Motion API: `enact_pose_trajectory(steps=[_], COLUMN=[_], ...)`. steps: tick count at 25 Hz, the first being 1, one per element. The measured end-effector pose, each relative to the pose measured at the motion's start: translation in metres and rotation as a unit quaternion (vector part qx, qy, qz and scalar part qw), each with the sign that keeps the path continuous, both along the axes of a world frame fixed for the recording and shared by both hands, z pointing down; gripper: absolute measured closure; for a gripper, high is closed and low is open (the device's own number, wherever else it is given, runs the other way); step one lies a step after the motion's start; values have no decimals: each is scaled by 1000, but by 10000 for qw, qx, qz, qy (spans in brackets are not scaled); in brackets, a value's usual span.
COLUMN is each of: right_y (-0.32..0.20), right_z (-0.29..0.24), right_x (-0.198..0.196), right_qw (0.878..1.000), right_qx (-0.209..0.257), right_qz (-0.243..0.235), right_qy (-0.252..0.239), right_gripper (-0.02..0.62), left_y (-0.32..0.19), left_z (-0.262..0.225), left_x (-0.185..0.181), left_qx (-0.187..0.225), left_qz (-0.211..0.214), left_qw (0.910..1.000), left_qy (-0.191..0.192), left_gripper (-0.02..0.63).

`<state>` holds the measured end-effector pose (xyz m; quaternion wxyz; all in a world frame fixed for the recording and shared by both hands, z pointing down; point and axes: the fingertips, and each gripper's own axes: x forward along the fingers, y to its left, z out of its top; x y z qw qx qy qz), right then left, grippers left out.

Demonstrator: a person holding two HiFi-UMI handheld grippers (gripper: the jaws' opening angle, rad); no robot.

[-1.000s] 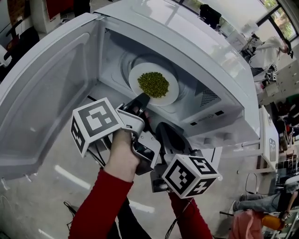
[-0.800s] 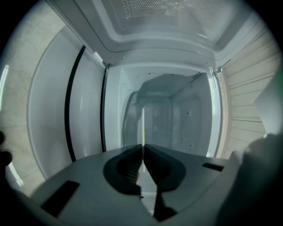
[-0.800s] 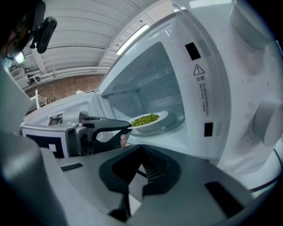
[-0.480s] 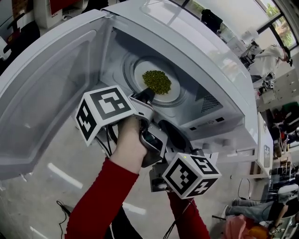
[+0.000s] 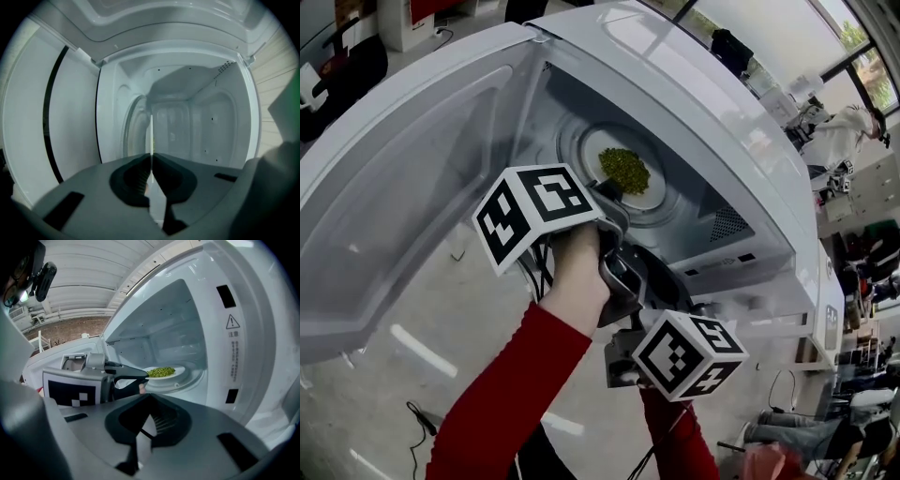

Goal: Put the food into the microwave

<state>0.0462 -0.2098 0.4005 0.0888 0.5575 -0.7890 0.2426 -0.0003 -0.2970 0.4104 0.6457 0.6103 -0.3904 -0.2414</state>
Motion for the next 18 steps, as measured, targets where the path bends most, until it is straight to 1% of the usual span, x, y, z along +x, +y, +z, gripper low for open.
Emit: enact_pose_trajectory(steps=[4,10,18], right_y=[-5,-7,-9], right_z=[-2,-6,-7], right_x=[2,4,-1], right_qw=[10000,10000,10000], right_qx=[6,-8,6], right_qz=[-12,-31,-15], right_qy=[18,30,92], right_gripper=[581,581,581], left_y=[-5,-8,-13], left_z=[-2,-3,-2], left_x=[2,8,2], left_qx=[2,-106,-171], left_qz=[17,146,257], left_qw=[9999,9989,9945], left_qy=[-153,-431,-998], left_gripper=[584,584,584])
